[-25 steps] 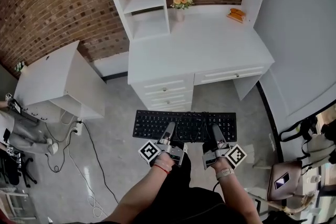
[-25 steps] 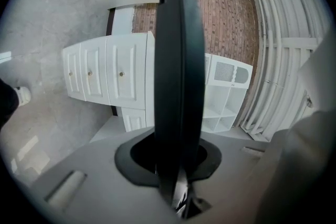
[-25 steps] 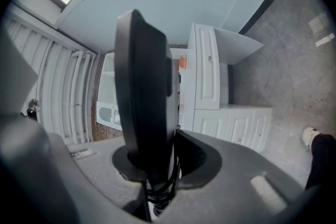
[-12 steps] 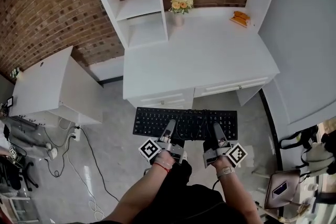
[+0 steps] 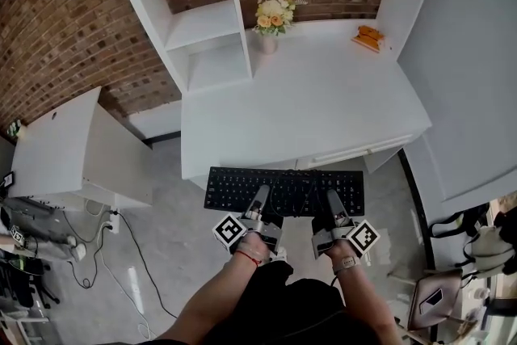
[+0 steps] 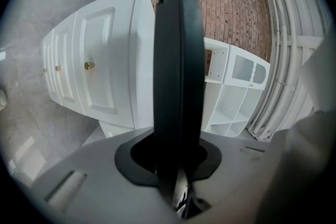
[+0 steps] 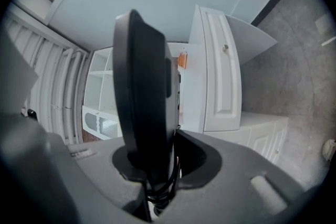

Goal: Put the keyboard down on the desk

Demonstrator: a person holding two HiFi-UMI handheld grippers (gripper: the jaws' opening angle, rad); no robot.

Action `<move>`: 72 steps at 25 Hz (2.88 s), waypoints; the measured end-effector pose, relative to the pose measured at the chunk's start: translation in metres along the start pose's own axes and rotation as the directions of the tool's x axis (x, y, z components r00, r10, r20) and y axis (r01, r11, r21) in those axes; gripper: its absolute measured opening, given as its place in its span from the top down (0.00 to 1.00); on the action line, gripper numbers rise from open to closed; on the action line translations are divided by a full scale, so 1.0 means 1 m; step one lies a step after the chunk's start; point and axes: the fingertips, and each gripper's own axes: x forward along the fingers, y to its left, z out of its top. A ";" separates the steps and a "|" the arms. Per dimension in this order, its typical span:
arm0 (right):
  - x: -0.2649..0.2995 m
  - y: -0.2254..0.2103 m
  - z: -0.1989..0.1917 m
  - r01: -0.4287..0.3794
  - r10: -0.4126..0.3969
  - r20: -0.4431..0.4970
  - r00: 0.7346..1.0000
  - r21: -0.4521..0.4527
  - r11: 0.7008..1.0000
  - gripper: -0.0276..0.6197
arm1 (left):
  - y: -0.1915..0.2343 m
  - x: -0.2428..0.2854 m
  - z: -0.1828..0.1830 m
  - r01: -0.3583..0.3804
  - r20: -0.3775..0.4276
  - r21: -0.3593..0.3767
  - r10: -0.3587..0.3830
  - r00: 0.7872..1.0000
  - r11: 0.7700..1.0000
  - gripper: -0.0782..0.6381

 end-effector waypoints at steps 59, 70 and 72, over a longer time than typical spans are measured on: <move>0.218 -0.069 0.136 0.200 -0.189 -0.078 0.979 0.164 0.966 0.84 | 0.064 0.235 0.037 -0.261 -0.043 -0.033 0.260 0.965 0.965 0.79; 0.245 -0.077 0.146 0.264 -0.254 -0.077 0.964 0.207 0.942 0.84 | 0.060 0.262 0.043 -0.244 -0.111 -0.015 0.241 0.964 0.970 0.71; 0.249 -0.081 0.147 0.276 -0.265 -0.080 0.961 0.207 0.939 0.84 | 0.060 0.262 0.042 -0.237 -0.132 0.002 0.235 0.963 0.971 0.69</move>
